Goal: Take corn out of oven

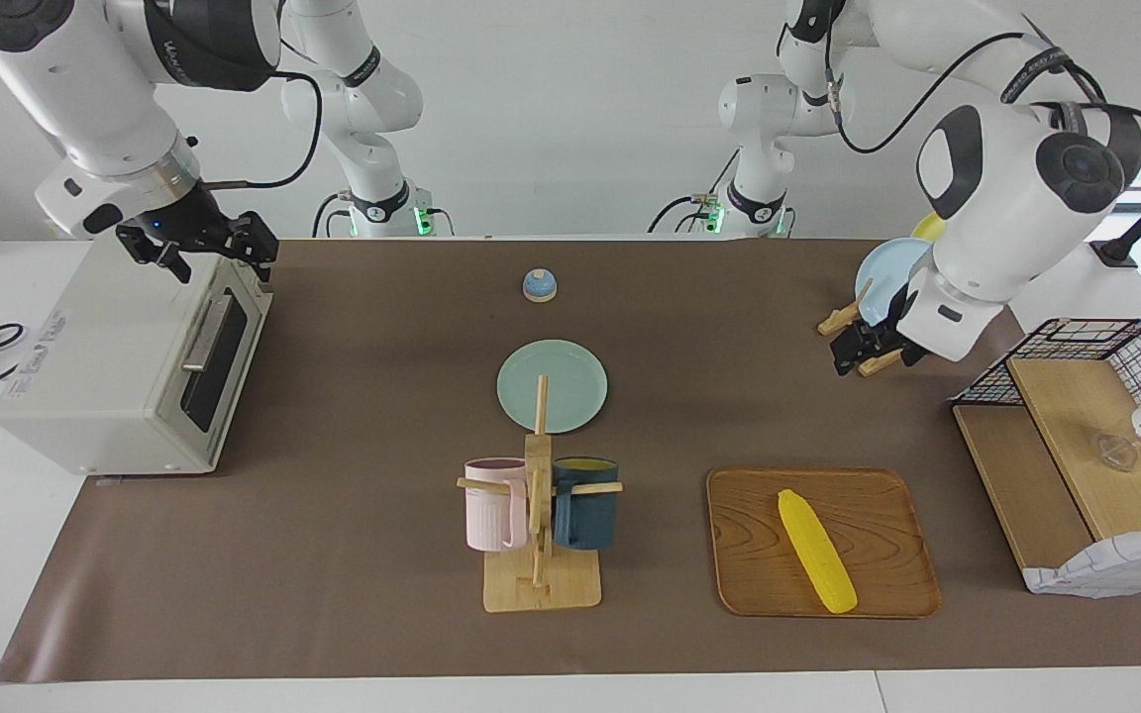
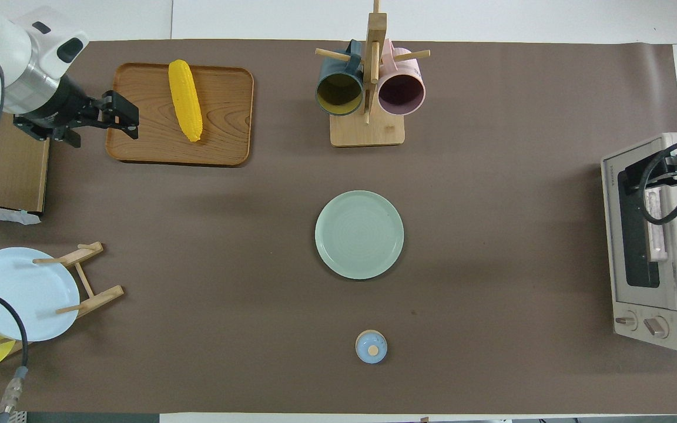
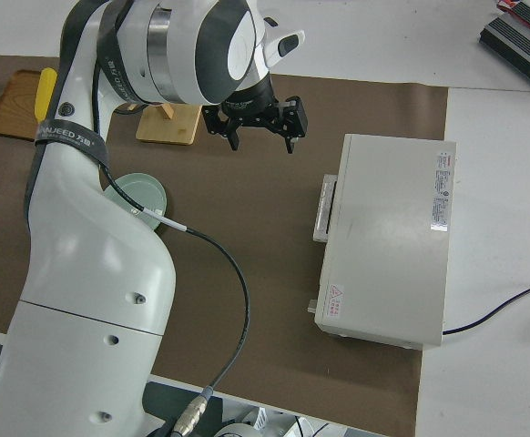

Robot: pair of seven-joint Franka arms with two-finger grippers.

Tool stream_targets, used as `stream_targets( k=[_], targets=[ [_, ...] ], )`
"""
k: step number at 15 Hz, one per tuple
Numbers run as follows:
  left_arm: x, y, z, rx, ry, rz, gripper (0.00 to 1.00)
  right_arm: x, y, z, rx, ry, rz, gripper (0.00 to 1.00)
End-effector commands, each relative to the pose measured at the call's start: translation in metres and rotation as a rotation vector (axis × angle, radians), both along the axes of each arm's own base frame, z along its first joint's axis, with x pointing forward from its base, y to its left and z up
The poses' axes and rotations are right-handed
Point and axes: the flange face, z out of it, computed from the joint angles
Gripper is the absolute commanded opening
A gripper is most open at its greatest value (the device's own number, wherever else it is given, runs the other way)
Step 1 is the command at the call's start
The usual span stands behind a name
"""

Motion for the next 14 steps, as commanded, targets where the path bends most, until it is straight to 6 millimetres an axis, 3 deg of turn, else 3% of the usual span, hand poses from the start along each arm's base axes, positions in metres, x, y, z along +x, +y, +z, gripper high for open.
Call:
stream_targets(
  k=[1, 6, 14],
  targets=[
    [-0.051, 0.011, 0.02, 0.03, 0.021, -0.011, 1.0, -0.003, 0.001, -0.003, 0.029, -0.006, 0.017, 1.0],
    [-0.101, 0.016, 0.03, 0.038, 0.052, -0.007, 1.0, -0.004, -0.005, -0.002, 0.03, -0.007, 0.01, 1.0],
    [-0.099, 0.01, 0.027, -0.023, 0.037, 0.006, 1.0, -0.02, -0.001, 0.015, 0.032, 0.005, 0.011, 1.0]
  ],
)
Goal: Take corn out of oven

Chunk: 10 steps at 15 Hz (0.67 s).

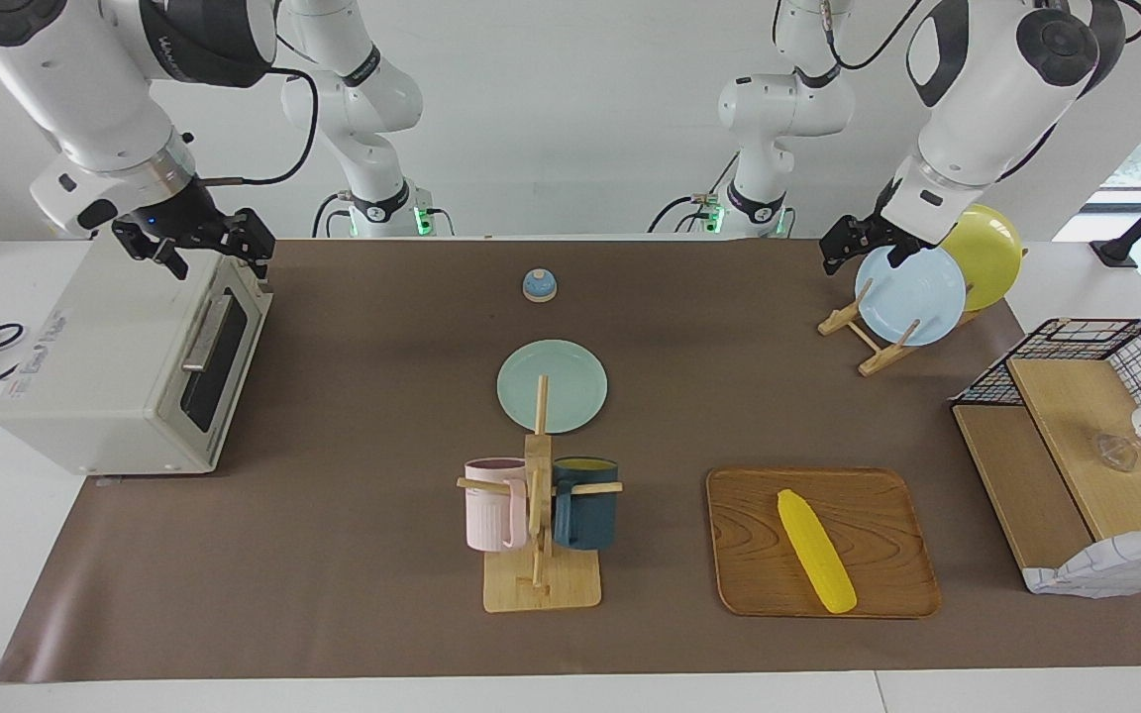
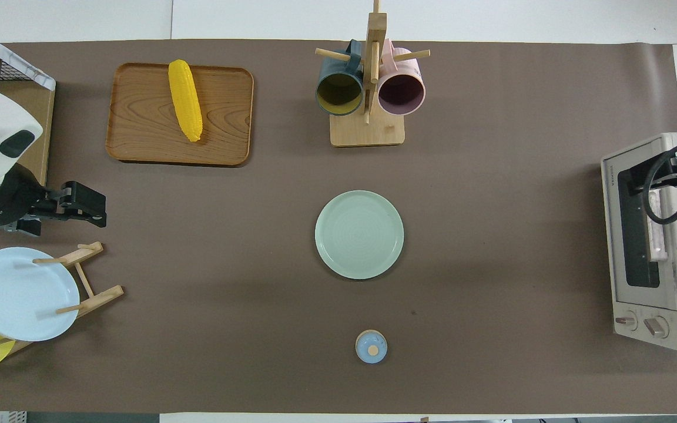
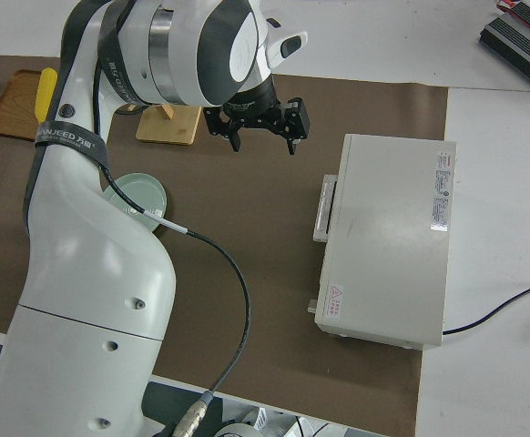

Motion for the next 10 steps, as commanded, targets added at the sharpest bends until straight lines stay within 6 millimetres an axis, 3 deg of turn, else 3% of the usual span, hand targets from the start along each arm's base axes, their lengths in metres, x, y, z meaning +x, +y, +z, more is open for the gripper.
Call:
stream_targets(
  k=[1, 3, 10],
  targets=[
    [-0.0045, 0.0015, 0.0001, -0.013, 0.009, 0.003, 1.0, -0.0121, 0.0011, 0.0083, 0.031, 0.001, 0.017, 1.0],
    [-0.0005, -0.0028, 0.0093, -0.016, -0.008, -0.003, 1.0, -0.0116, -0.0029, 0.0061, 0.033, -0.001, 0.01, 1.0],
    [0.0013, -0.0033, 0.0096, -0.019, -0.007, 0.001, 1.0, -0.0102, -0.0064, 0.0087, 0.03, -0.014, 0.001, 1.0]
  ],
)
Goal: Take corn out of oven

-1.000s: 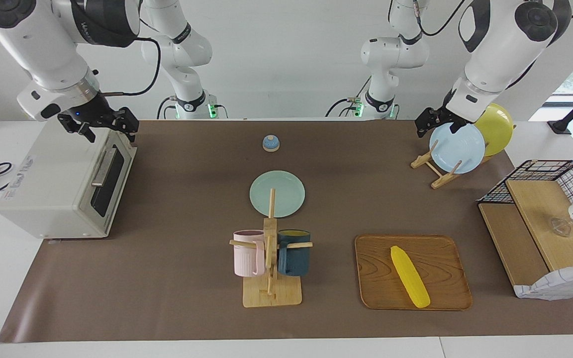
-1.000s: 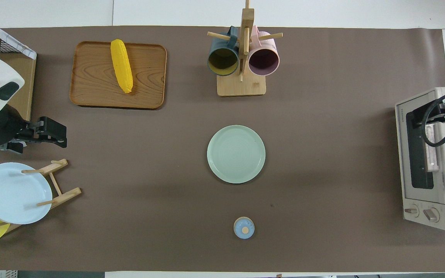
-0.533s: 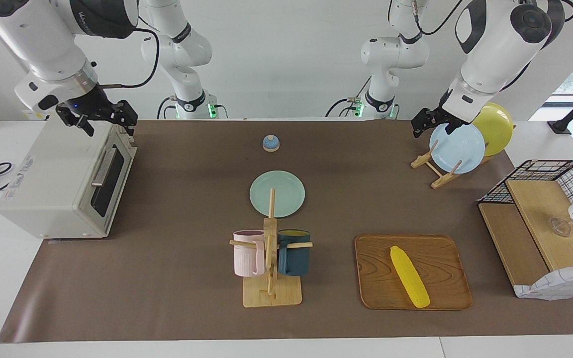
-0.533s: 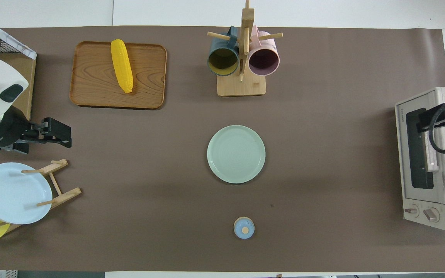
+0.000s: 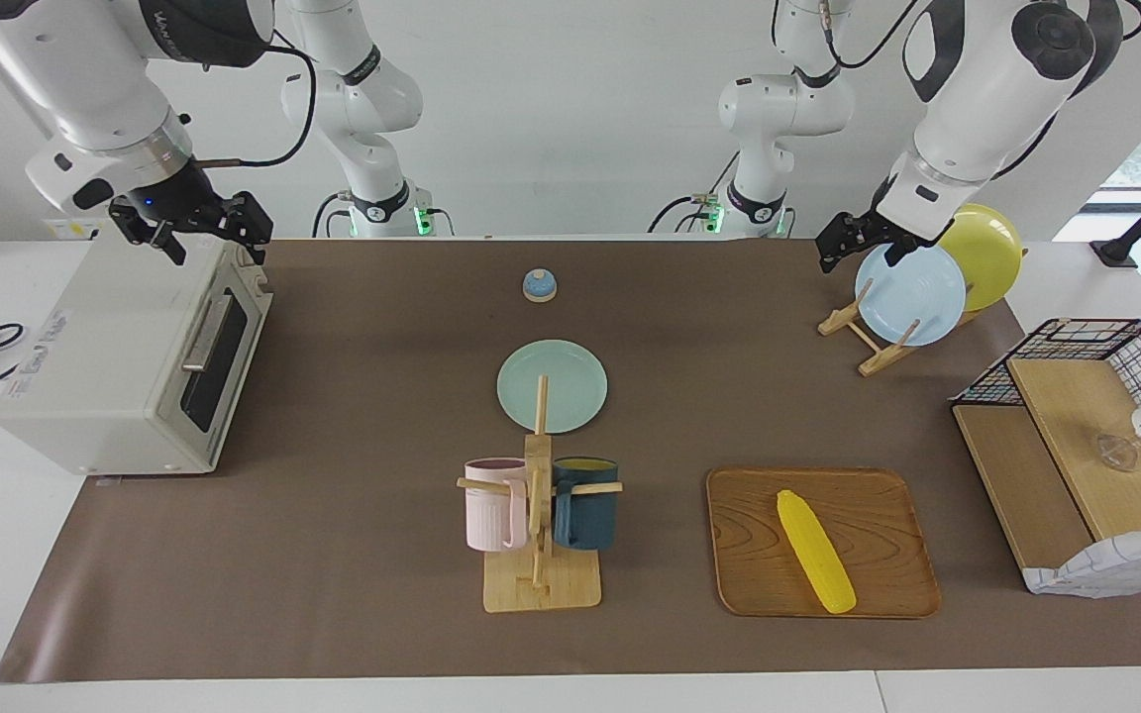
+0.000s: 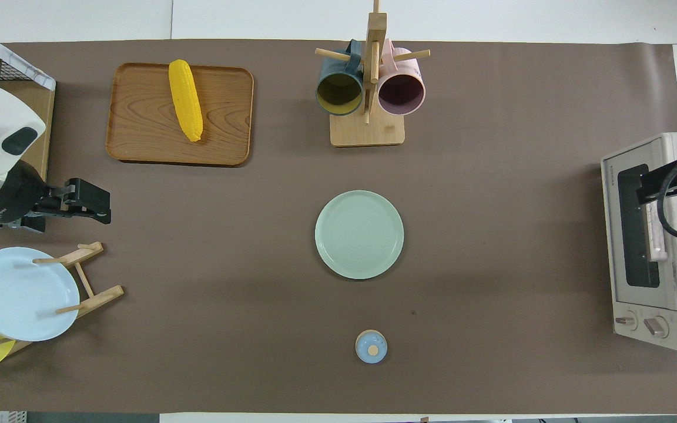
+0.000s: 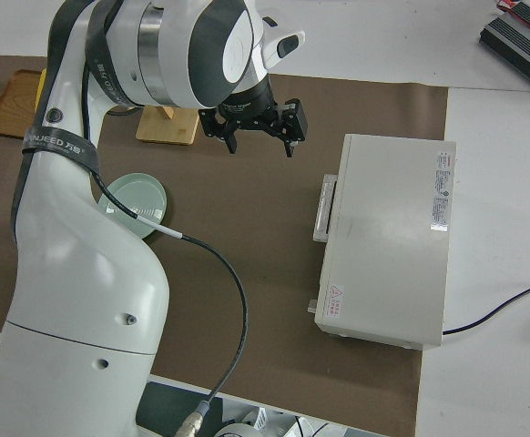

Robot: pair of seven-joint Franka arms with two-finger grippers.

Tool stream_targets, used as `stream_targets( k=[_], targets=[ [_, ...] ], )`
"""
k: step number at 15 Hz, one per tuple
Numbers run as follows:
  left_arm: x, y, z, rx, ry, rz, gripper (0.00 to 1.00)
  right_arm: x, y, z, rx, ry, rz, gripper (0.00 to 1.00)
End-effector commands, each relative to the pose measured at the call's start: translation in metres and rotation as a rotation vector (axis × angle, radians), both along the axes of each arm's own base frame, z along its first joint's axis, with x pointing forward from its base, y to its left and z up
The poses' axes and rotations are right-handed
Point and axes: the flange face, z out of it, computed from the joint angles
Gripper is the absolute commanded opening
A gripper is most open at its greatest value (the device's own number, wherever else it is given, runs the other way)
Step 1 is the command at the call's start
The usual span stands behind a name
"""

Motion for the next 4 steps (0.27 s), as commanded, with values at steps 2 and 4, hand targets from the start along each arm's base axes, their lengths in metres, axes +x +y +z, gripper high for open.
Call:
stream_targets(
  k=[2, 4],
  targets=[
    [0.002, 0.0018, 0.0049, -0.019, -0.001, 0.01, 1.0, -0.0026, -0.012, -0.0003, 0.029, -0.02, -0.003, 1.0],
    [0.0017, 0.0019, 0.0057, -0.019, -0.002, 0.01, 1.0, -0.0023, -0.0112, -0.0001, 0.028, -0.021, -0.003, 1.0]
  ],
)
